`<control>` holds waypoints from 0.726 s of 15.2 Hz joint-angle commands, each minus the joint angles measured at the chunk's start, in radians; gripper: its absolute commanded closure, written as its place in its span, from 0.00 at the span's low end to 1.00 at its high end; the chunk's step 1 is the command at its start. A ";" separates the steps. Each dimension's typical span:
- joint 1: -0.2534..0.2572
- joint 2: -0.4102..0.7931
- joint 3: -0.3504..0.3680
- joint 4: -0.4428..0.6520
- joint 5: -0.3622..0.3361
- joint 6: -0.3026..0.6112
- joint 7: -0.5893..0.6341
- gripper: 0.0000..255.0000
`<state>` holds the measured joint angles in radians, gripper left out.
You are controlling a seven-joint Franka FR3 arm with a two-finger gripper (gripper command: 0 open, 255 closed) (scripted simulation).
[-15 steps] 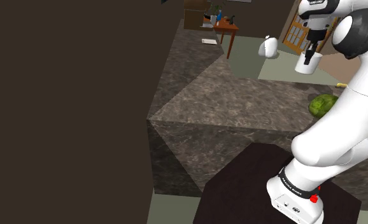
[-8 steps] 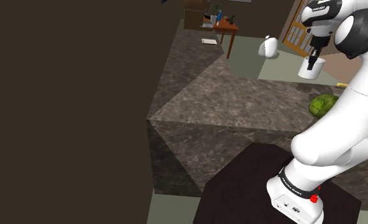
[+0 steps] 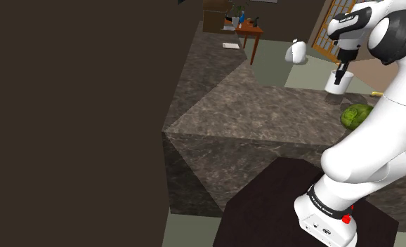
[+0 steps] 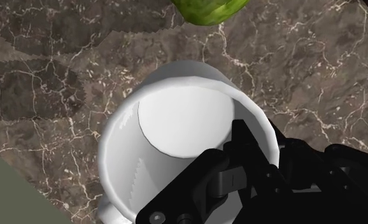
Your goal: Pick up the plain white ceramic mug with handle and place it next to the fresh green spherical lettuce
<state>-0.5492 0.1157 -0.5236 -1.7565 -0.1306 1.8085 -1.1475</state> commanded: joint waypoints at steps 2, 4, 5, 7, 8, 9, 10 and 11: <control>-0.001 0.007 0.000 -0.033 0.002 0.040 0.004 1.00; -0.002 0.012 0.000 -0.055 0.004 0.066 0.006 1.00; -0.002 0.014 0.000 -0.065 0.005 0.079 0.007 1.00; -0.003 0.021 0.000 -0.085 0.007 0.104 0.009 1.00; -0.004 0.024 0.000 -0.095 0.008 0.117 0.010 1.00; -0.004 0.028 0.001 -0.104 0.009 0.130 0.010 1.00; -0.005 0.032 0.001 -0.114 0.011 0.142 0.011 1.00; -0.006 0.036 0.001 -0.123 0.012 0.155 0.011 1.00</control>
<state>-0.5551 0.1510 -0.5229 -1.8649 -0.1180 1.9479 -1.1387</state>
